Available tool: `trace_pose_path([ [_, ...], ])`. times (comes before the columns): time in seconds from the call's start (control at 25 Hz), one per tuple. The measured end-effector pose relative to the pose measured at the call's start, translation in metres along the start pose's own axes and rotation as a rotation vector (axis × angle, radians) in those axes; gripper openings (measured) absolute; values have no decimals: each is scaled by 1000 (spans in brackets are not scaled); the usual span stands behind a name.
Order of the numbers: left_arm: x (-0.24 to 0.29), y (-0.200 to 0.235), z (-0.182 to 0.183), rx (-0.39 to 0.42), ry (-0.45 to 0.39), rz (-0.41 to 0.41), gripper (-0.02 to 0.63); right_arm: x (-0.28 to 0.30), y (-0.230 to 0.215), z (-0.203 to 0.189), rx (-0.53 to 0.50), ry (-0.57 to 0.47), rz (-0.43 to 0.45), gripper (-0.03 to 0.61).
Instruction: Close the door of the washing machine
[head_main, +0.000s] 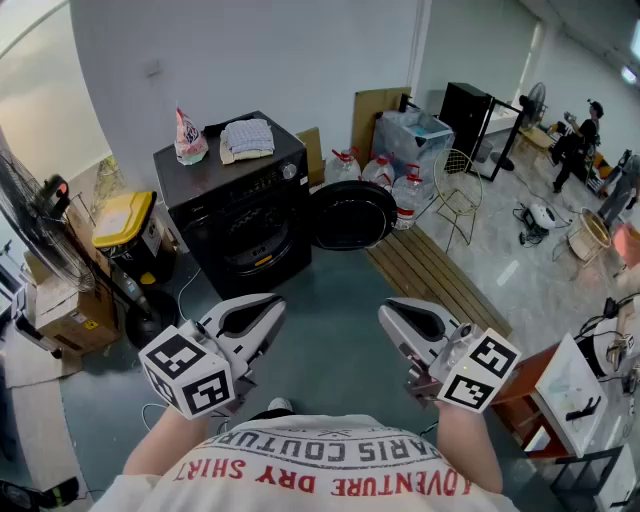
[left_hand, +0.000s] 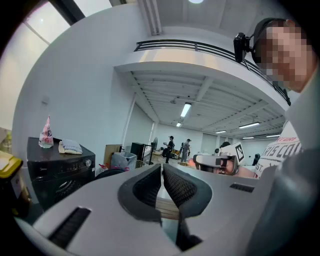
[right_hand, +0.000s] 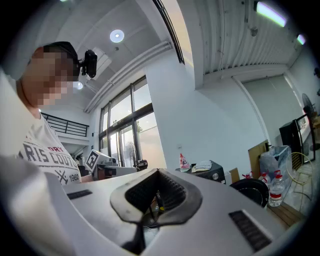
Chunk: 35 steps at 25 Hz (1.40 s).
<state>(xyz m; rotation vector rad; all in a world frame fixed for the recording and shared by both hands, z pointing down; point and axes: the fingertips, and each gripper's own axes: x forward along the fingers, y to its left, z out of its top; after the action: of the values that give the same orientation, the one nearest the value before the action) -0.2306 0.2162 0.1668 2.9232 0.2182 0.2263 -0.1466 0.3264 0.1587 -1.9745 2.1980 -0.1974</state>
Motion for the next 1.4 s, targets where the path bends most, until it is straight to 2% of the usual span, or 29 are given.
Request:
trace_pose_path([
  [0.36,24,5,-7,-32,26,-14,40,-16,-23,-9,35,18,-64,21],
  [0.6,63,12,-16,-27,73,-74,40,-22,-58,-29,134,22,-129,21],
  [0.8,109,26,-23,-39,110,-129,40,-21,-95,-38,158,30,-187,23],
  [1.08,193,66,-26,-66,156,-202,40,-2,-175,-44,185,70,-256,23],
  [1.4,303,156,-18,-123,214,-236,40,54,-295,-39,254,77,-285,23],
])
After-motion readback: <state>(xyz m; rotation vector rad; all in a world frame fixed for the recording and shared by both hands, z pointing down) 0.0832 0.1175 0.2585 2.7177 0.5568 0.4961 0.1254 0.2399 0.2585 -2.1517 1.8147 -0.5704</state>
